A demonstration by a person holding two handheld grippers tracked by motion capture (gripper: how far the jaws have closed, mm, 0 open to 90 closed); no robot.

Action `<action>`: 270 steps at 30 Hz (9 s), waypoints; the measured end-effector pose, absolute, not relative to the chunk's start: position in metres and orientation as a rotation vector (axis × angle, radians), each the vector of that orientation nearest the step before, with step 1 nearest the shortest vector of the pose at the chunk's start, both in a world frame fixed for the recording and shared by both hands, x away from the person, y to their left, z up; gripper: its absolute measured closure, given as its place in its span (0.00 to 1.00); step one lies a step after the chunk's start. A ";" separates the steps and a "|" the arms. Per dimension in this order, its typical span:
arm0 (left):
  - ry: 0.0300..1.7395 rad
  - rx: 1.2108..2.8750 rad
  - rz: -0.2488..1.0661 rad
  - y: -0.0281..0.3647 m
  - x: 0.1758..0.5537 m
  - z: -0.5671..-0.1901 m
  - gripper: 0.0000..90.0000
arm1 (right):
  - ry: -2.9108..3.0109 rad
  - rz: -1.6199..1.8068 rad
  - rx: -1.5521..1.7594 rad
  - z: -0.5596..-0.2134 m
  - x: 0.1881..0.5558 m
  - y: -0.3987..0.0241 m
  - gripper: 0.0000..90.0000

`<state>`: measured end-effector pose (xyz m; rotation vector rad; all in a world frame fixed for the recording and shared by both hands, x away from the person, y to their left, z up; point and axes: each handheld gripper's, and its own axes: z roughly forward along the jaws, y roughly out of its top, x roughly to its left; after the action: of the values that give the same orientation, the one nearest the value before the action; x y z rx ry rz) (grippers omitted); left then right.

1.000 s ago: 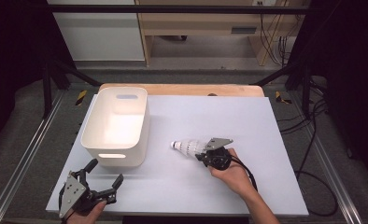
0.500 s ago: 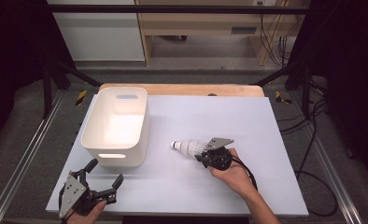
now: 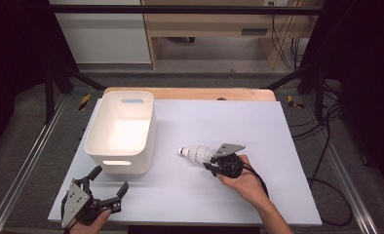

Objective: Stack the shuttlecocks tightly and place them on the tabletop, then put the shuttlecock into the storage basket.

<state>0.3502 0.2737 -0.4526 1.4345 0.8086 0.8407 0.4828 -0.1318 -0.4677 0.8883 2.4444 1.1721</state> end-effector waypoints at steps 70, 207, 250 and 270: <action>0.801 1.443 0.841 0.272 0.348 -0.453 0.01 | 2.328 1.265 0.994 -0.455 0.440 -0.153 0.15; 0.788 1.442 0.847 0.272 0.349 -0.451 0.01 | 2.272 1.300 0.924 -0.442 0.479 -0.100 0.99; 0.783 1.458 0.838 0.270 0.356 -0.452 0.01 | 2.301 1.305 0.681 -0.321 0.511 -0.044 0.99; 0.779 1.475 0.838 0.265 0.361 -0.454 0.01 | 2.313 1.305 0.645 -0.302 0.527 -0.024 0.99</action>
<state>0.3606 0.2653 -0.4541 1.4745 0.7794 0.8377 0.5266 -0.0242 -0.3025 0.6451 2.3132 1.3049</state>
